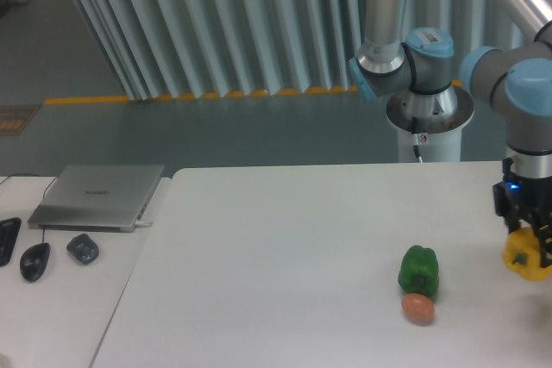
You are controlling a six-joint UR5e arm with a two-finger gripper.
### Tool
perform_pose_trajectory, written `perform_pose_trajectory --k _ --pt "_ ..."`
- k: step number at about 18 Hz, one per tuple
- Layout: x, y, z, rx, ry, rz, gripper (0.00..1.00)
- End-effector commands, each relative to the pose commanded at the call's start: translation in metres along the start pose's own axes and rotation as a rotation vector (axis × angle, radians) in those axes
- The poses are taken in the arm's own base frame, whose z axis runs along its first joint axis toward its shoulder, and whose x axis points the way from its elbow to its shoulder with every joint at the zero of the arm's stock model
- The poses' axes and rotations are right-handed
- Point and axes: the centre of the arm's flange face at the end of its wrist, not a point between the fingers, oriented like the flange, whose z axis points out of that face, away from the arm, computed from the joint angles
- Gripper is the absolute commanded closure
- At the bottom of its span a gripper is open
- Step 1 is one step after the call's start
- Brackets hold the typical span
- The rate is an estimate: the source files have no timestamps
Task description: Place the yellow pepper in a basket
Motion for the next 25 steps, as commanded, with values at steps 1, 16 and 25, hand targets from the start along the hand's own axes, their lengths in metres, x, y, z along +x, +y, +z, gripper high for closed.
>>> perform_pose_trajectory --k 1,16,25 --pt "-0.003 0.007 0.001 -0.003 -0.003 0.04 0.59" --pt "-0.025 0.072 0.048 -0.151 -0.067 -0.015 0.55" --pt "-0.027 0.101 0.076 -0.15 -0.047 -0.109 0.0"
